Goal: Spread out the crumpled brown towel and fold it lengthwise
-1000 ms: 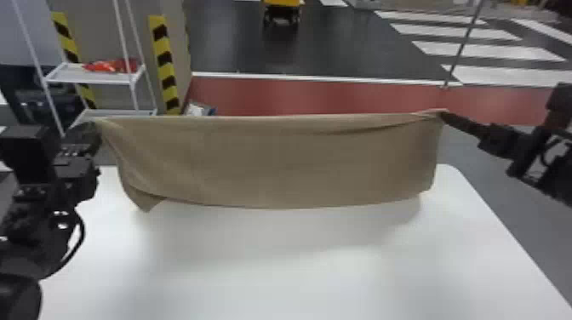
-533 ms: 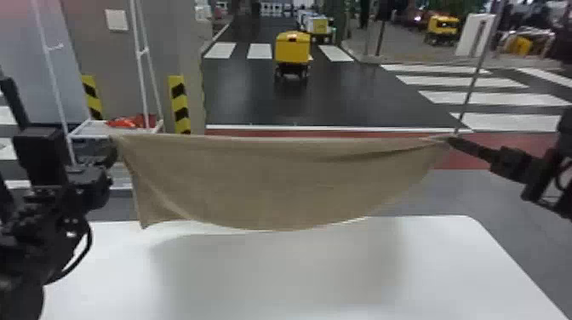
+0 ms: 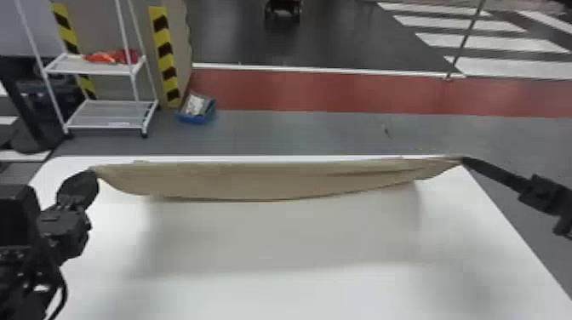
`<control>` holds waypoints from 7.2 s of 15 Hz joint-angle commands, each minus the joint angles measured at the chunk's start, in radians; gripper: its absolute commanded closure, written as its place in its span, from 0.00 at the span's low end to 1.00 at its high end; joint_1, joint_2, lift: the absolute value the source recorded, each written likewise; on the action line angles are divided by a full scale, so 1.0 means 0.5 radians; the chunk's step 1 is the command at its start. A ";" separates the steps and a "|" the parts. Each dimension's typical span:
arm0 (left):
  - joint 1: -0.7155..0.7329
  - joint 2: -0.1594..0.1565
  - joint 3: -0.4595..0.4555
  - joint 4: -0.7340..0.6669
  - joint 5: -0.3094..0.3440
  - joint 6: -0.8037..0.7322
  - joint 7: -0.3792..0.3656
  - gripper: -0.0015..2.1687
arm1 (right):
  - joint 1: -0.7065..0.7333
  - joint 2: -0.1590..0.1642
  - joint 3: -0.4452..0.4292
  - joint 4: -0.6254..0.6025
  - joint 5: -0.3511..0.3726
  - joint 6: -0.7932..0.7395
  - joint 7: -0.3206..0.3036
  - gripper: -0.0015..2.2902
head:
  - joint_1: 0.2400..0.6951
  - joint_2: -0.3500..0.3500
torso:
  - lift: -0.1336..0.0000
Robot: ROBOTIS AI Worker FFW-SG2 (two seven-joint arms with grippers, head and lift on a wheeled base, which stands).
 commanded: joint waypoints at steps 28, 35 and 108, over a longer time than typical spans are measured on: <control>0.643 -0.116 -0.055 -0.493 -0.438 0.554 0.204 0.65 | 0.759 0.380 -0.522 -0.516 -0.121 0.212 0.209 0.57 | 1.00 0.19 | 0.07; 0.400 -0.113 -0.260 -0.244 -0.432 0.290 0.188 0.53 | 0.670 0.380 -0.461 -0.396 -0.102 0.169 0.175 0.57 | 1.00 0.21 | 0.07; 0.262 -0.092 0.044 -0.502 0.145 1.253 -0.171 0.50 | 0.756 0.374 -0.495 -0.356 -0.038 0.009 0.184 0.57 | 1.00 0.13 | 0.07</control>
